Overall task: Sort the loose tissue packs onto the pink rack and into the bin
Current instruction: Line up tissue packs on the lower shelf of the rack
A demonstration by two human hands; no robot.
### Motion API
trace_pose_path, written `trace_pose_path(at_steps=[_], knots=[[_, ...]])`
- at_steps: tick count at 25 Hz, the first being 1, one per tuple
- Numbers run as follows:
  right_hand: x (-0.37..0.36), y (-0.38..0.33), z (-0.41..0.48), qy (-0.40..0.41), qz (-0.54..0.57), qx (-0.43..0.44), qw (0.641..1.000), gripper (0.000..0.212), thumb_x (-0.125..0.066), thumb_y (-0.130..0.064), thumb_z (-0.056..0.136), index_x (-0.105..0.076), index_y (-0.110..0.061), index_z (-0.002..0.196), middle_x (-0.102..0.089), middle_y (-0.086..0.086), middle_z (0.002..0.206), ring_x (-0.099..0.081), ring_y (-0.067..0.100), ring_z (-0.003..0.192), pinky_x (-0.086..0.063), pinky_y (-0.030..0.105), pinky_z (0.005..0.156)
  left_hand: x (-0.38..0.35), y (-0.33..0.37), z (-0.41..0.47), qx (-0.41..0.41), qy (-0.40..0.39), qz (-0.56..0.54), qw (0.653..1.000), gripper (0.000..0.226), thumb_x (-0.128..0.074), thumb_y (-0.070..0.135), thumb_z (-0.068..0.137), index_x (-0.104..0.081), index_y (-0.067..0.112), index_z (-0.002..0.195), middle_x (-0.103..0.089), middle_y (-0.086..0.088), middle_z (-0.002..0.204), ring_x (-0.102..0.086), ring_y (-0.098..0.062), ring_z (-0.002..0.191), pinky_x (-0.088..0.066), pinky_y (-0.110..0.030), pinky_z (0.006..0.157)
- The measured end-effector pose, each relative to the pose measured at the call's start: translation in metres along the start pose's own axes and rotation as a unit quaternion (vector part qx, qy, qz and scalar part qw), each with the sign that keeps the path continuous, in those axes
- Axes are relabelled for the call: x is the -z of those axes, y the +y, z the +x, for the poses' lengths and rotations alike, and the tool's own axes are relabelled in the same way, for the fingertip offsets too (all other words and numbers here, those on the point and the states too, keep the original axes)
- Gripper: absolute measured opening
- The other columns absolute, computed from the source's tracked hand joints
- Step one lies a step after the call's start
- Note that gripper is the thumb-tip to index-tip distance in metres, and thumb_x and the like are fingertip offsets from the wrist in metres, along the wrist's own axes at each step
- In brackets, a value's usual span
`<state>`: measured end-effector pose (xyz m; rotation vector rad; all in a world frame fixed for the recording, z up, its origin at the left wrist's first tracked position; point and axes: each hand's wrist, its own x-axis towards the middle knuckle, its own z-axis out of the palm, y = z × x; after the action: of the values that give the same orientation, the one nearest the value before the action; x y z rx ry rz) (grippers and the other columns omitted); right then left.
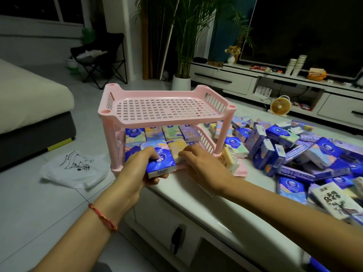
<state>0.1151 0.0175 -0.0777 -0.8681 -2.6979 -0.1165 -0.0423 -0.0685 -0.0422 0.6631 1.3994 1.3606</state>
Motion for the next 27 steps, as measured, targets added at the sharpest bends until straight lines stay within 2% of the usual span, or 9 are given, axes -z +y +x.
trace_pose_path(at_steps=[4, 6, 8, 12, 14, 17, 20, 23, 27], knots=[[0.02, -0.017, -0.006, 0.065, 0.161, -0.155, 0.973, 0.024, -0.046, -0.02, 0.095, -0.054, -0.011, 0.116, -0.056, 0.006, 0.113, -0.056, 0.019, 0.093, -0.041, 0.026, 0.076, -0.003, -0.007, 0.0, -0.01, -0.017, 0.002, 1.0, 0.018, -0.048, 0.007, 0.086, -0.053, 0.003, 0.103, -0.066, -0.013, 0.072, -0.064, -0.018, 0.051, -0.045, -0.018, 0.041], [0.032, -0.036, -0.008, 0.025, 0.406, -0.257, 0.877, 0.021, -0.046, -0.025, 0.096, -0.052, -0.012, 0.112, -0.06, 0.005, 0.096, -0.055, 0.014, 0.072, -0.044, 0.022, 0.064, -0.007, -0.012, 0.001, -0.04, -0.025, 0.024, 0.999, 0.025, -0.053, 0.008, 0.088, -0.055, 0.005, 0.113, -0.068, -0.011, 0.093, -0.067, -0.019, 0.073, -0.051, -0.023, 0.055], [0.04, -0.049, -0.01, -0.013, 0.549, -0.317, 0.773, 0.017, -0.05, -0.021, 0.095, -0.05, -0.01, 0.108, -0.06, 0.008, 0.085, -0.054, 0.014, 0.06, -0.046, 0.022, 0.054, -0.013, -0.017, 0.002, -0.068, -0.04, 0.06, 0.995, 0.032, -0.054, 0.011, 0.089, -0.054, 0.01, 0.121, -0.067, -0.008, 0.108, -0.064, -0.018, 0.087, -0.05, -0.019, 0.06], [0.043, -0.046, -0.012, 0.057, 0.603, -0.4, 0.688, 0.014, -0.058, -0.006, 0.089, -0.047, -0.014, 0.088, -0.057, 0.006, 0.071, -0.05, 0.014, 0.051, -0.044, 0.023, 0.051, -0.023, -0.016, 0.001, -0.085, -0.05, 0.099, 0.99, 0.024, -0.053, 0.011, 0.092, -0.053, 0.01, 0.116, -0.065, -0.008, 0.101, -0.058, -0.01, 0.075, -0.048, -0.014, 0.056], [0.041, -0.031, -0.01, 0.138, 0.583, -0.436, 0.672, 0.019, -0.057, -0.006, 0.089, -0.04, -0.014, 0.09, -0.054, 0.007, 0.069, -0.049, 0.014, 0.048, -0.044, 0.024, 0.05, -0.022, -0.017, 0.003, -0.185, 0.011, 0.181, 0.966, 0.02, -0.052, 0.011, 0.092, -0.053, 0.015, 0.112, -0.06, -0.003, 0.102, -0.054, -0.006, 0.082, -0.044, -0.019, 0.073], [0.031, -0.012, -0.002, 0.208, 0.517, -0.483, 0.676, 0.021, -0.056, -0.015, 0.089, -0.035, -0.017, 0.091, -0.054, 0.011, 0.079, -0.054, 0.025, 0.059, -0.047, 0.035, 0.057, -0.02, -0.025, 0.007, -0.369, 0.069, 0.446, 0.813, 0.033, -0.042, 0.021, 0.095, -0.049, 0.018, 0.127, -0.049, 0.004, 0.124, -0.037, -0.014, 0.116, -0.028, -0.023, 0.098], [0.019, -0.013, 0.004, 0.213, 0.414, -0.517, 0.718, 0.02, -0.053, -0.023, 0.09, -0.033, -0.018, 0.093, -0.055, 0.009, 0.093, -0.061, 0.032, 0.08, -0.052, 0.044, 0.076, -0.025, -0.036, 0.016, -0.333, 0.035, 0.631, 0.7, 0.05, -0.036, 0.029, 0.096, -0.024, 0.027, 0.145, -0.021, 0.002, 0.152, -0.009, -0.023, 0.138, -0.01, -0.035, 0.112], [0.01, -0.019, 0.007, 0.186, 0.405, -0.522, 0.727, 0.02, -0.049, -0.029, 0.09, -0.032, -0.02, 0.096, -0.058, 0.011, 0.107, -0.064, 0.037, 0.091, -0.053, 0.051, 0.08, -0.026, -0.039, 0.021, -0.283, 0.03, 0.696, 0.659, 0.056, -0.035, 0.034, 0.097, -0.011, 0.03, 0.147, -0.002, 0.0, 0.157, 0.004, -0.026, 0.143, 0.001, -0.043, 0.115], [0.008, -0.025, 0.01, 0.106, 0.35, -0.522, 0.771, 0.038, -0.05, -0.032, 0.086, -0.039, -0.014, 0.117, -0.043, 0.013, 0.133, -0.052, 0.036, 0.113, -0.05, 0.049, 0.09, -0.022, -0.038, 0.023, -0.262, 0.035, 0.706, 0.657, 0.056, -0.036, 0.033, 0.096, -0.013, 0.03, 0.147, 0.001, -0.004, 0.157, 0.007, -0.027, 0.143, 0.005, -0.045, 0.115]])
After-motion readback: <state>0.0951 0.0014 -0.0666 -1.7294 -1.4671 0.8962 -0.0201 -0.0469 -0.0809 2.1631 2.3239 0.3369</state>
